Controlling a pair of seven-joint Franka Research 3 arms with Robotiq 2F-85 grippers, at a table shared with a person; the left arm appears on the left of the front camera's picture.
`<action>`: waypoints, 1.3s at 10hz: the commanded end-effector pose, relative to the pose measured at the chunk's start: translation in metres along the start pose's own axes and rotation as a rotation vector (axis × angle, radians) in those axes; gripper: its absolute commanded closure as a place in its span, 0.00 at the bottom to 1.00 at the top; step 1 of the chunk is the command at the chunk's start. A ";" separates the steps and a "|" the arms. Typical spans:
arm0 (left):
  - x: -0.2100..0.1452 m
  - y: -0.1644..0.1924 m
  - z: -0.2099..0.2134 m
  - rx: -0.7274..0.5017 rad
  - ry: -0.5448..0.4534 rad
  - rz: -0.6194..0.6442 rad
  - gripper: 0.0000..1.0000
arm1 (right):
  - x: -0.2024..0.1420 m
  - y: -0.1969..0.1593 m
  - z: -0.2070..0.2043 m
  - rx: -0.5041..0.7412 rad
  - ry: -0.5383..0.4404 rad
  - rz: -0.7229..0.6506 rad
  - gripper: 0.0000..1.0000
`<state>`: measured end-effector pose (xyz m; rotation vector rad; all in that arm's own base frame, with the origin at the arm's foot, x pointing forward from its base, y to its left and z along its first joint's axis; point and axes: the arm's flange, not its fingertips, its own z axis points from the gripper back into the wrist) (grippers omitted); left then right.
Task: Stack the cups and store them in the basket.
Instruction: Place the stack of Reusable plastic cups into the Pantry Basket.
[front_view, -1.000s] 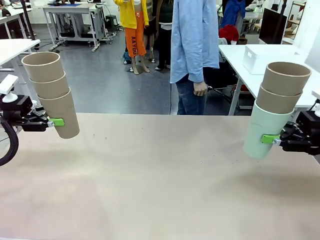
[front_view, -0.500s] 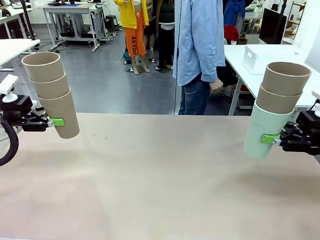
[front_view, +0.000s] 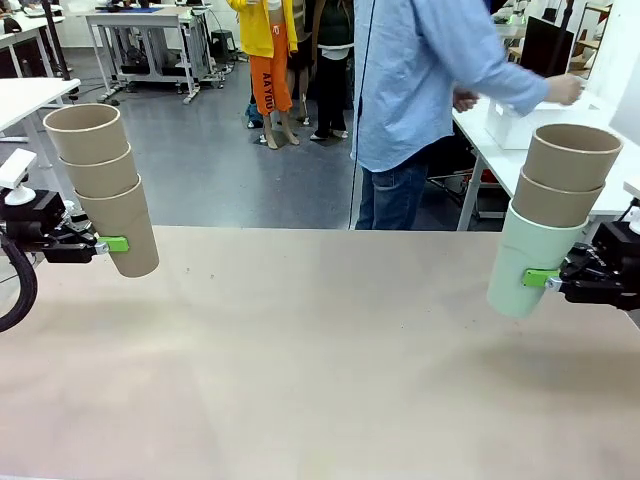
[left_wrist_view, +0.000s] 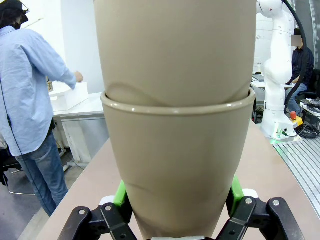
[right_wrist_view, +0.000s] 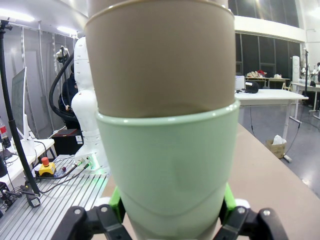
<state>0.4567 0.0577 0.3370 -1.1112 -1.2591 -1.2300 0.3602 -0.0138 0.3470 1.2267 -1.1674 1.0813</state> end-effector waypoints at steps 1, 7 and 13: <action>0.004 0.000 0.000 -0.004 -0.005 -0.012 0.15 | 0.004 0.001 0.000 0.001 0.000 0.010 0.13; 0.004 0.000 0.000 -0.004 -0.005 -0.012 0.15 | 0.004 0.001 0.000 0.001 0.000 0.010 0.13; 0.004 0.000 0.000 -0.004 -0.005 -0.012 0.15 | 0.004 0.001 0.000 0.001 0.000 0.010 0.13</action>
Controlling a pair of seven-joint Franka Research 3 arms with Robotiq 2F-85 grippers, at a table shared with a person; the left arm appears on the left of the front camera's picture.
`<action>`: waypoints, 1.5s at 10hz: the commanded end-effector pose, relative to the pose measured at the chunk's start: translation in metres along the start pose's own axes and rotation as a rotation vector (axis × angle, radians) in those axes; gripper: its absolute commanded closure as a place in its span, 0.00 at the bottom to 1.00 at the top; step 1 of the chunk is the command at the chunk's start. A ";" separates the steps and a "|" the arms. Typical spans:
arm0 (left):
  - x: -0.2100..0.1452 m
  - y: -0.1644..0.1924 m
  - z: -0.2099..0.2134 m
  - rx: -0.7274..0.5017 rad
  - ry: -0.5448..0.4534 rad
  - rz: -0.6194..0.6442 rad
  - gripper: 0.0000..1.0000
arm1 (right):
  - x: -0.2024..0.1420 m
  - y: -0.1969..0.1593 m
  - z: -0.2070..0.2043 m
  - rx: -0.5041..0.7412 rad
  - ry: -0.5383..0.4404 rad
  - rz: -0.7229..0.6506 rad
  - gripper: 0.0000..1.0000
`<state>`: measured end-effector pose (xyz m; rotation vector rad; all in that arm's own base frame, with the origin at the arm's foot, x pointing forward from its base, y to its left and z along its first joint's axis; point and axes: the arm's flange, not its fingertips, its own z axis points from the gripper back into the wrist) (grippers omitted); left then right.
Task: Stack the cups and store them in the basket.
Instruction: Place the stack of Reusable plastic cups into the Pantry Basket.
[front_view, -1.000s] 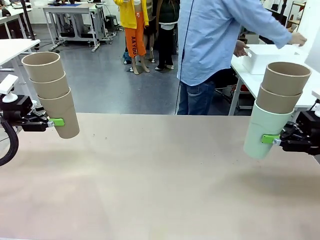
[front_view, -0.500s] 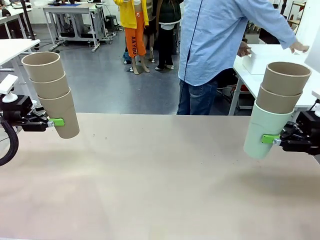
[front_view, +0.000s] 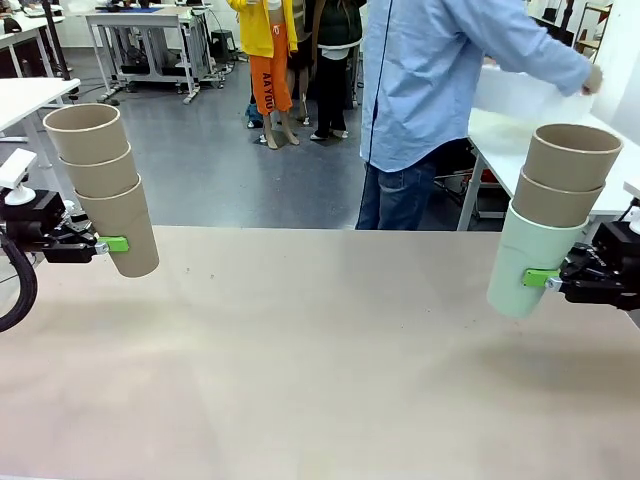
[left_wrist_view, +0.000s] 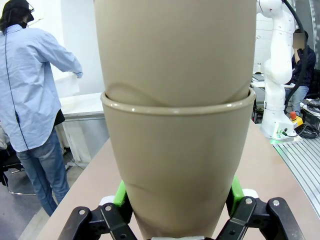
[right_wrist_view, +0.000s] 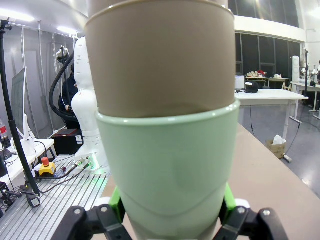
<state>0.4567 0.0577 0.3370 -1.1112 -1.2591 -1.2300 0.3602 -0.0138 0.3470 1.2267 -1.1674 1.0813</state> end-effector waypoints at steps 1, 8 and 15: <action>0.004 0.000 0.000 -0.004 -0.005 -0.012 0.15 | 0.004 0.001 0.000 0.001 0.000 0.010 0.13; 0.004 0.000 0.000 -0.004 -0.005 -0.012 0.15 | 0.004 0.001 0.000 0.001 0.000 0.010 0.13; 0.004 0.000 0.000 -0.004 -0.005 -0.012 0.15 | 0.004 0.001 0.000 0.001 0.000 0.010 0.13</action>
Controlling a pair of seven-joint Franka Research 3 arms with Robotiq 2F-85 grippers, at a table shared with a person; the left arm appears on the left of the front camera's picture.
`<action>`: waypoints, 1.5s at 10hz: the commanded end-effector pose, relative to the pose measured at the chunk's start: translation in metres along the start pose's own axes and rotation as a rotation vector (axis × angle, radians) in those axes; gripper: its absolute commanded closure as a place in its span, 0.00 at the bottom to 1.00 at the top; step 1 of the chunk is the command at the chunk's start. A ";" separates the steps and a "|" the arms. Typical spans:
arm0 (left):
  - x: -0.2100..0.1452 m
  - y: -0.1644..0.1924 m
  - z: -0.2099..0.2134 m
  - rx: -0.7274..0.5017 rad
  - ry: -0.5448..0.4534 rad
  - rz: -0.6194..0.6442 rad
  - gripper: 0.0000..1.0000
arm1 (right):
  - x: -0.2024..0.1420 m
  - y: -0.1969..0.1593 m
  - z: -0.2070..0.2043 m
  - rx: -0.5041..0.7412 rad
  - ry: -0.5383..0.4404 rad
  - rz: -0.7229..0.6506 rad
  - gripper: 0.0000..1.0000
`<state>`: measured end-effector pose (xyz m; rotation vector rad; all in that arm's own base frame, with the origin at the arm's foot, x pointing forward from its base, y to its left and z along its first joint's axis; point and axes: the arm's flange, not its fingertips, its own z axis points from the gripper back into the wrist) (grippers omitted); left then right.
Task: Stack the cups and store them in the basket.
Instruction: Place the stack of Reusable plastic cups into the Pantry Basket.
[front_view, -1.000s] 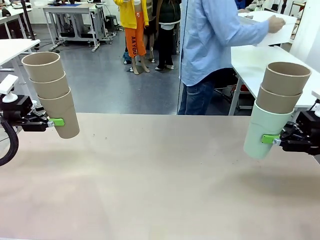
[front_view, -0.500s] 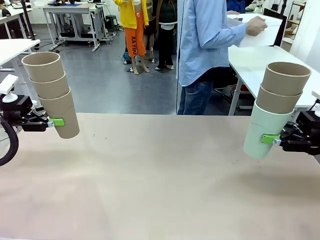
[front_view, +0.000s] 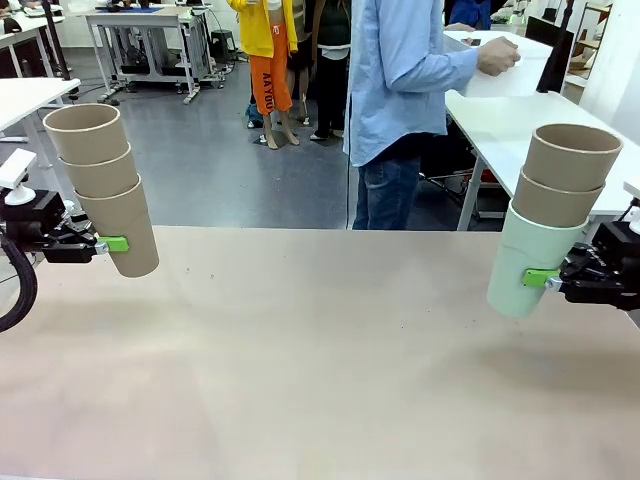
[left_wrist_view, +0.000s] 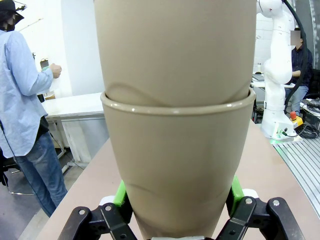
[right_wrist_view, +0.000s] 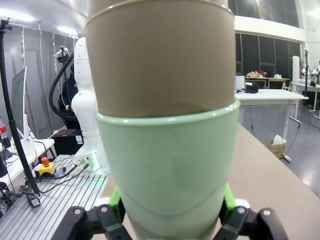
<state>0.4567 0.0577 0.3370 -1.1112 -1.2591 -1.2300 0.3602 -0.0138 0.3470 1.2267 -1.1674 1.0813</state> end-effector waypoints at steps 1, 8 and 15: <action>0.004 0.000 0.000 -0.004 -0.005 -0.012 0.15 | 0.004 0.001 0.000 0.001 0.000 0.010 0.13; 0.004 0.000 0.000 -0.004 -0.005 -0.012 0.15 | 0.004 0.001 0.000 0.001 0.000 0.010 0.13; 0.004 0.000 0.000 -0.004 -0.005 -0.012 0.15 | 0.004 0.001 0.000 0.001 0.000 0.010 0.13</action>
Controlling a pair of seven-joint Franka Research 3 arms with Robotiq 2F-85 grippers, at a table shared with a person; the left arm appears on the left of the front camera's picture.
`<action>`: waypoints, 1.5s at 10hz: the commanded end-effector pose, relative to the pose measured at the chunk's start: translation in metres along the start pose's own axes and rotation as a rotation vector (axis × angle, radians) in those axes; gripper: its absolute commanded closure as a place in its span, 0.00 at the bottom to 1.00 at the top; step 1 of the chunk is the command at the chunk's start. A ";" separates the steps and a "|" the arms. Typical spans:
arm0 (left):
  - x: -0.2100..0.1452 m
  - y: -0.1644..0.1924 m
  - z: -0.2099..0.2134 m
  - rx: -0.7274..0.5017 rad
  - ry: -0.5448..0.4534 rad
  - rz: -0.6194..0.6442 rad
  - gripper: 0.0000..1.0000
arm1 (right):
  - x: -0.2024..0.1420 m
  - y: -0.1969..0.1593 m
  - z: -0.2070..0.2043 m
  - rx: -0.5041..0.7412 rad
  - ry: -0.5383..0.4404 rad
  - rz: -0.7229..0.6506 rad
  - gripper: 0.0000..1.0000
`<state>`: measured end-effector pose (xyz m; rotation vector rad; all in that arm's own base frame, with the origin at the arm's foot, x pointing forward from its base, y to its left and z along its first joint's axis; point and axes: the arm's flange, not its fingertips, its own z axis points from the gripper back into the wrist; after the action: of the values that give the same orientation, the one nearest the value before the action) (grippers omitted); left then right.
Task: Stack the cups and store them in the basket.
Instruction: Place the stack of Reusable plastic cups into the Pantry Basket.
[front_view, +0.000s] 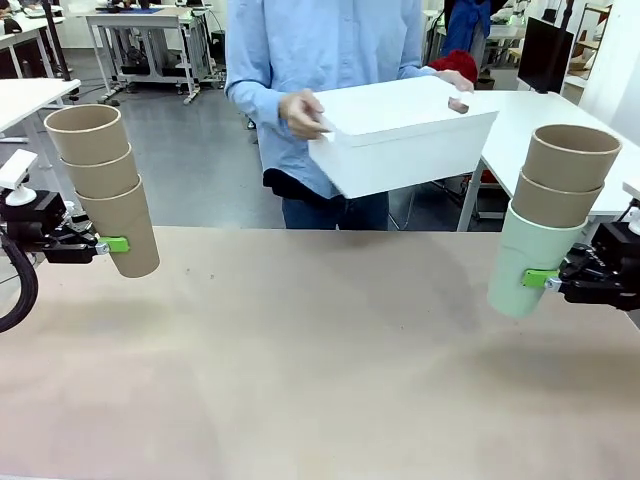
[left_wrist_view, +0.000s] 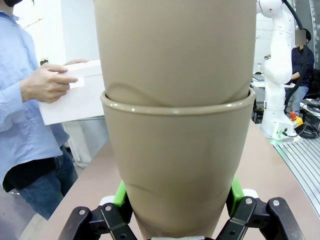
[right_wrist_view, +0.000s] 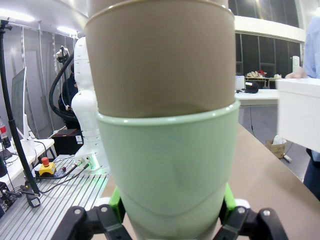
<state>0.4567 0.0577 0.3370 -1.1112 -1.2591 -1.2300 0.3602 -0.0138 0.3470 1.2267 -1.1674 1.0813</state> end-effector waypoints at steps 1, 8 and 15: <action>0.004 0.000 0.000 -0.004 -0.005 -0.012 0.15 | 0.004 0.001 0.000 0.001 0.000 0.010 0.13; 0.004 0.000 0.000 -0.004 -0.005 -0.012 0.15 | 0.004 0.001 0.000 0.001 0.000 0.010 0.13; 0.004 0.000 0.000 -0.004 -0.005 -0.012 0.15 | 0.004 0.001 0.000 0.001 0.000 0.010 0.13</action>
<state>0.4567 0.0577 0.3370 -1.1112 -1.2591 -1.2300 0.3602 -0.0138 0.3470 1.2267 -1.1674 1.0813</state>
